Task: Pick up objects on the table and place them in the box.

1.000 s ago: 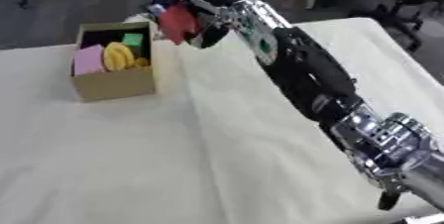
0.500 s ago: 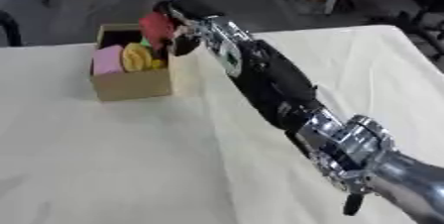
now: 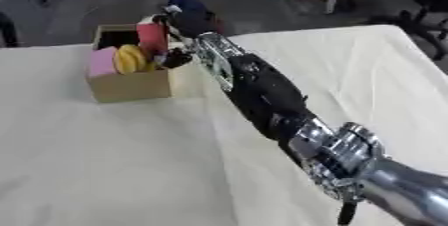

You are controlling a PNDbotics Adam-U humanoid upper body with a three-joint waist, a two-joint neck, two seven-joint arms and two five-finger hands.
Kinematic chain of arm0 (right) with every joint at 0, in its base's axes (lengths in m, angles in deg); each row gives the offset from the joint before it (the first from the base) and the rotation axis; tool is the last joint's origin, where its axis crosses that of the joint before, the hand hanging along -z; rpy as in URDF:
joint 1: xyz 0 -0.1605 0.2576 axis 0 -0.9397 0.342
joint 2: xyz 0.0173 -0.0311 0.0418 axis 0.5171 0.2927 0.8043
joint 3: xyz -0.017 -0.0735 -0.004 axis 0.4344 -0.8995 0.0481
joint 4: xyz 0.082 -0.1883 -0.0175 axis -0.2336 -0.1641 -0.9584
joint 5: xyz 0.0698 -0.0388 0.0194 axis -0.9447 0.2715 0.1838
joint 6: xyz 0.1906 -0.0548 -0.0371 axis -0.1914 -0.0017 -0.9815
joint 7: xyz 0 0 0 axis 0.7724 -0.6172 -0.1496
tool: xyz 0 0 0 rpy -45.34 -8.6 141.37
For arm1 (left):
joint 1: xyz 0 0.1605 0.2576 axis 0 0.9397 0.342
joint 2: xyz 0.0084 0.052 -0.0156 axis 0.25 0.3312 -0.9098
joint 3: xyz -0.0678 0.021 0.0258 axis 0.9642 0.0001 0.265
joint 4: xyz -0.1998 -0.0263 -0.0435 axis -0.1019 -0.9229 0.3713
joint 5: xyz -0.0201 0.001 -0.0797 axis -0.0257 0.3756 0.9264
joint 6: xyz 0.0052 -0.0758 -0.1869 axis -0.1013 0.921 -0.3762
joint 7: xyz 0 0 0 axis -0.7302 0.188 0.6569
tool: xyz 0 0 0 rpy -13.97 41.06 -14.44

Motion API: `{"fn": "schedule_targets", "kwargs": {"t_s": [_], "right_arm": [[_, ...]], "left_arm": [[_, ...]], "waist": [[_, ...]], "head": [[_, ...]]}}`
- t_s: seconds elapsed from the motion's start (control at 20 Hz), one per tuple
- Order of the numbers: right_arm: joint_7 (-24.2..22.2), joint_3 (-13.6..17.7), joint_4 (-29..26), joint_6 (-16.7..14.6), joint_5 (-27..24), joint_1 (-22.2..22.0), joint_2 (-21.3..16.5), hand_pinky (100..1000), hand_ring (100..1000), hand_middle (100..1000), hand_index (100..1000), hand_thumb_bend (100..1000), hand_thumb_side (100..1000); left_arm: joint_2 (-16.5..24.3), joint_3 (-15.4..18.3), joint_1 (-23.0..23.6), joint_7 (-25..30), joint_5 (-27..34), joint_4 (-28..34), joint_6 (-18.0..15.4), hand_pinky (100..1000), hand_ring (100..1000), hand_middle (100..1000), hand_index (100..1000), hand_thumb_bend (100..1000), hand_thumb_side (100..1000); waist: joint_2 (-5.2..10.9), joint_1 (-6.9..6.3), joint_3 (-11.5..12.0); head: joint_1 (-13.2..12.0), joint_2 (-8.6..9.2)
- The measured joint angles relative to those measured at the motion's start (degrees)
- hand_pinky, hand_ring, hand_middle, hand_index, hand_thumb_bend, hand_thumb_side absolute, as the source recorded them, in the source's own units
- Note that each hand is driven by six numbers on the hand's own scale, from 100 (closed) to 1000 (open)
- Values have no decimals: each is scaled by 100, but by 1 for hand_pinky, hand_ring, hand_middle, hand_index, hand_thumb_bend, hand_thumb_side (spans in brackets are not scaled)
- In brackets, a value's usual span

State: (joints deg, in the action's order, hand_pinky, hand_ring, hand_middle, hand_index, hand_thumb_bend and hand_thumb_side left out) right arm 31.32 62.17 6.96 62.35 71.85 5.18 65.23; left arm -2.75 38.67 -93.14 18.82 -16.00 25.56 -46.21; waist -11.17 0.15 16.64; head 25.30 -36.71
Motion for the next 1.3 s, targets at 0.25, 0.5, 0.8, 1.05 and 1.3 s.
{"fn": "schedule_targets", "kwargs": {"t_s": [0.25,0.5,0.8,1.05,1.3], "right_arm": [[-1015,-215,-289,-462,-130,-1,26,781,814,834,1000,238,555],[-1703,-249,-388,-660,-130,-48,94,804,849,906,1000,228,604],[-1991,-254,-436,-762,-386,-97,107,792,834,894,1000,164,568],[-1676,-283,-537,-693,-465,-99,107,778,818,889,1000,133,465],[-681,-240,-519,-264,-106,-99,112,773,820,914,1000,140,403]], "left_arm": [[0,-1,0,9,0,0,-3,732,655,614,783,476,582],[0,-1,0,11,0,0,-3,732,653,614,783,476,583],[-1,-1,0,11,-1,0,-4,733,652,613,783,476,583],[-1,-1,0,11,-1,0,-4,732,651,613,782,474,583],[-2,-1,0,11,-1,0,-4,732,650,612,782,473,583]], "waist": [[0,0,2],[0,0,6],[0,0,-12],[0,0,-9],[0,6,18]], "head": [[5,0],[7,0],[7,3],[7,7],[10,50]]}}
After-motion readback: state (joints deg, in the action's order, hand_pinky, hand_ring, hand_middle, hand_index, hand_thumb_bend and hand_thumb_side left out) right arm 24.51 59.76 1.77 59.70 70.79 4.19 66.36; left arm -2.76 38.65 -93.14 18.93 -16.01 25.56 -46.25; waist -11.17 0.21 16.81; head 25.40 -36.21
